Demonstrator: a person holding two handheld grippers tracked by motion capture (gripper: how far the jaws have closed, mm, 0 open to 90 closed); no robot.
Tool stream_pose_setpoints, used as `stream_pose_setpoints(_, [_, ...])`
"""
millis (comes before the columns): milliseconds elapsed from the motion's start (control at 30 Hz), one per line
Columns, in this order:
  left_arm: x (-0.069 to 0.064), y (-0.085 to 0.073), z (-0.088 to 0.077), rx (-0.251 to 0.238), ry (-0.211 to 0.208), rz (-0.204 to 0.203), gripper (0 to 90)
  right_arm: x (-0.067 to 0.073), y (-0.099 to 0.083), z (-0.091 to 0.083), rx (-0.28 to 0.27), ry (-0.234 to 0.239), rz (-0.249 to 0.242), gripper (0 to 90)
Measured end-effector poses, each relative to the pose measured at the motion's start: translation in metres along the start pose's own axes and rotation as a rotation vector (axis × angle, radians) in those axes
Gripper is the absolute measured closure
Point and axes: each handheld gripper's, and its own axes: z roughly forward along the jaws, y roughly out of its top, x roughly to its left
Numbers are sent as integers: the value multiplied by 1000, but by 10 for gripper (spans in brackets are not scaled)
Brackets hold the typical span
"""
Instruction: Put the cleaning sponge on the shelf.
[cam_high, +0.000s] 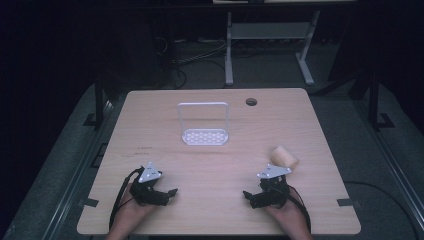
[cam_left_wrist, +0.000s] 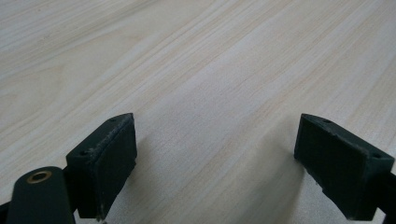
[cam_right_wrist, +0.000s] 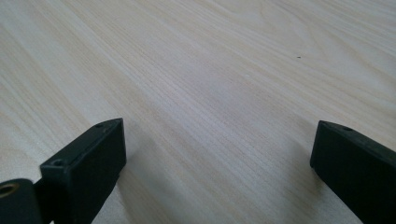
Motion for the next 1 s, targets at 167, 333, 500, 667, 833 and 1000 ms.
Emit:
stream_pose_setpoints(167, [0, 0, 0, 1, -1, -2, 122, 0, 0, 0, 0, 2, -1, 31])
stream_pose_setpoints(333, [0, 0, 0, 0, 0, 1, 123, 0, 0, -1, 7, 8, -7, 33])
stream_pose_setpoints(500, [0, 0, 0, -2, -1, 0, 123, 2, 0, -4, 23, 11, -19, 58])
stream_pose_setpoints(667, [0, 0, 0, 0, -4, 3, 123, 3, 4, -15, 10, -2, -34, 96])
stream_pose_setpoints(833, [1, 0, 0, 1, -6, 2, 123, 1, 6, -22, 4, 0, -36, 96])
stream_pose_setpoints(1000, [1, 0, 0, 1, -6, 5, 123, -4, 6, -31, -5, -3, -32, 96])
